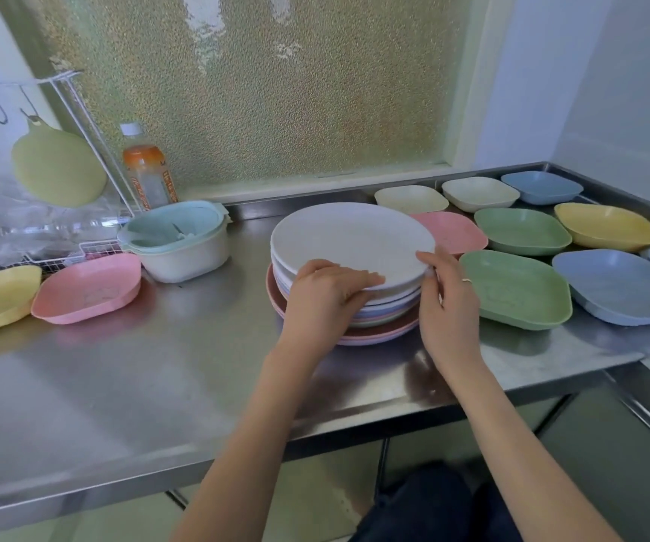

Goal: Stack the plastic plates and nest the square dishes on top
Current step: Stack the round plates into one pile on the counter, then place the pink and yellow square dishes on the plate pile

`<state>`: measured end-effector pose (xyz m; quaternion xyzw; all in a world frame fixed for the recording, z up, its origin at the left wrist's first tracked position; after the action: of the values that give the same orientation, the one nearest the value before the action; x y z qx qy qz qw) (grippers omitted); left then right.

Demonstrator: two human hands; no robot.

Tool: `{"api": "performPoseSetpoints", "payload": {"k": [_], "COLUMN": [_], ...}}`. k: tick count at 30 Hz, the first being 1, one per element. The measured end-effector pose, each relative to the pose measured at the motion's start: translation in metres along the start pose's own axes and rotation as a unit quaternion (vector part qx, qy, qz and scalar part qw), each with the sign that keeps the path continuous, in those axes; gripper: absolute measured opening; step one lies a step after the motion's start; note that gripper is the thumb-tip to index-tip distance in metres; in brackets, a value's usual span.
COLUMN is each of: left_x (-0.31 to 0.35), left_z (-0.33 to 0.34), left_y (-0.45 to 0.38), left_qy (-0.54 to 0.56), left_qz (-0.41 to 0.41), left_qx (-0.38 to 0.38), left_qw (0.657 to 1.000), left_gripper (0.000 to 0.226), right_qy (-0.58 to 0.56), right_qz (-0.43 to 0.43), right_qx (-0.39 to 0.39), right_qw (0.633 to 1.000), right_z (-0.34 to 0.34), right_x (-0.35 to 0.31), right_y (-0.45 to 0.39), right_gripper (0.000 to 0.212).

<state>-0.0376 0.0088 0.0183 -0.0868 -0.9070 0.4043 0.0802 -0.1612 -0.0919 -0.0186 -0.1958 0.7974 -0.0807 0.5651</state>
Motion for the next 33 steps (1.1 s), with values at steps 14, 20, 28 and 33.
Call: {"api": "performPoseSetpoints", "payload": {"k": [14,20,28,33], "left_x": [-0.101,-0.108,-0.129,-0.137], "left_z": [-0.009,-0.004,-0.080,-0.121], "left_y": [0.050,0.057,0.124,0.156], "left_qy": [0.263,0.331,0.235,0.212], "left_qz": [-0.399,-0.448,-0.471,-0.468], "left_qx": [0.183,0.190,0.316,0.361], "left_qw": [0.859,0.808,0.789,0.778], "left_gripper": [0.051,0.057,0.054,0.050], "right_qy": [-0.157,-0.145,-0.157,-0.164], "right_qz": [0.236,0.240,0.231,0.205], "right_qx": [-0.059,-0.057,-0.146,-0.185], "right_qw": [0.957,0.958,0.949,0.947], "right_z": [0.023,0.038,0.106,0.146], "right_x": [0.028,0.026,-0.011,-0.033], "right_y": [-0.014,-0.015,0.024,0.049], "right_gripper": [0.041,0.044,0.040,0.040]}}
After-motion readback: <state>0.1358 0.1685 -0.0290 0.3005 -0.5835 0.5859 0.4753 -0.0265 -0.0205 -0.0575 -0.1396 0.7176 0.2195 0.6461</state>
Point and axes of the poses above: each hand's wrist, its own y-axis away from the middle knuckle, its own z-axis out of the palm, x = y × z, the point moved 8 cm from there along -y, towards the middle knuckle, and after that the axes turned 15 degrees about z, right-handed, at the moved point
